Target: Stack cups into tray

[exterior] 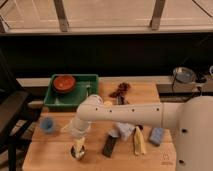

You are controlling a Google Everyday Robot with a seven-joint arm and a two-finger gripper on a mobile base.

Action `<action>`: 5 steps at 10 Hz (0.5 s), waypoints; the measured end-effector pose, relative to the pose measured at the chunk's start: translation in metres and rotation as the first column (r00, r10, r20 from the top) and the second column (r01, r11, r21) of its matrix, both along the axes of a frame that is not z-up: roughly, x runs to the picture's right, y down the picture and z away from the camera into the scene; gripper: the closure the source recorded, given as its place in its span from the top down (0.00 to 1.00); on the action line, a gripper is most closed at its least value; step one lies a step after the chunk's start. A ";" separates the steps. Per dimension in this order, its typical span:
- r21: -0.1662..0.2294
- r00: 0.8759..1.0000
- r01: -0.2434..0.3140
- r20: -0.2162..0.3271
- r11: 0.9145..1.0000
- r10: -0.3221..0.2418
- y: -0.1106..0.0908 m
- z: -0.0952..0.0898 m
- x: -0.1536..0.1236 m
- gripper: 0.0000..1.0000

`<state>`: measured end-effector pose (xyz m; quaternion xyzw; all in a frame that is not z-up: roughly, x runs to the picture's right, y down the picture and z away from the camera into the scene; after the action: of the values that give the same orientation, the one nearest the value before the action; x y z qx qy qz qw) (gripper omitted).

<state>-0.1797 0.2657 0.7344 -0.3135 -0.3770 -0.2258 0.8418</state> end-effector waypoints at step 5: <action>0.008 1.000 0.017 0.023 1.000 -0.017 0.006 -0.006 -0.008 0.11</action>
<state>-0.1874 0.2715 0.7288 -0.3106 -0.3830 -0.2380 0.8368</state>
